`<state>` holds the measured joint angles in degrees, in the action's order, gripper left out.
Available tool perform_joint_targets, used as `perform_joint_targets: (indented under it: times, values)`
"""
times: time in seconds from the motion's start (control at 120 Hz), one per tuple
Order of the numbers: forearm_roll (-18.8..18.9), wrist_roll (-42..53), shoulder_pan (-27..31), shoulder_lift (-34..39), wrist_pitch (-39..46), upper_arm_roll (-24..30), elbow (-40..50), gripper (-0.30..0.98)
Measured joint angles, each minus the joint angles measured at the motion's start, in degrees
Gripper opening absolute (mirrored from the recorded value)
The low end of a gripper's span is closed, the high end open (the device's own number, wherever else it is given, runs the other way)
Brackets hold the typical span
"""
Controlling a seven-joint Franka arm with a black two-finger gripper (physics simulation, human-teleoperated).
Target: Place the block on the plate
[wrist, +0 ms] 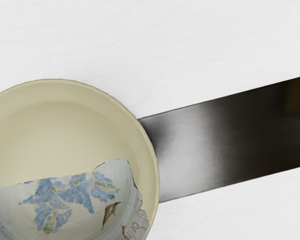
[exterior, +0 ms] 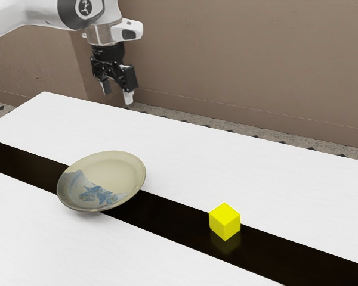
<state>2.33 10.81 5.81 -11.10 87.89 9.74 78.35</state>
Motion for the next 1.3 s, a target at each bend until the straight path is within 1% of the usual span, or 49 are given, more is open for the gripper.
perform_joint_targets:
  times: [0.167, 0.358, 0.433, 0.542, 0.717, 0.75, 0.825, 1.033, 1.108, 1.183, 1.3]
  values:
    - [-0.02, -0.77, -0.07, -0.78, 0.02, 0.61, -0.35, 0.69]
    - [1.66, 0.27, -1.17, -4.32, 0.15, 6.12, -1.74, 0.69]
    - [1.94, 1.18, -3.12, -5.98, 0.73, 7.31, -1.84, 0.69]
    - [2.15, 2.82, -6.0, -8.49, 1.63, 7.69, -3.02, 0.69]
    - [0.77, 5.21, -10.29, -13.68, 3.15, 6.84, -5.15, 0.69]
    - [0.28, 5.61, -11.81, -14.47, 3.33, 5.65, -5.5, 0.69]
    - [-1.42, 6.61, -17.31, -16.68, 3.72, 0.36, -6.52, 0.69]
    - [-6.05, 9.08, -25.39, -20.13, 5.44, -6.93, -6.43, 0.69]
    - [-7.34, 9.89, -27.45, -20.08, 6.84, -8.42, -4.22, 0.69]
    - [-8.83, 10.6, -29.88, -18.84, 8.56, -11.02, -0.64, 0.69]
    - [-10.33, 11.54, -30.96, -16.9, 11.52, -12.83, 4.56, 0.69]
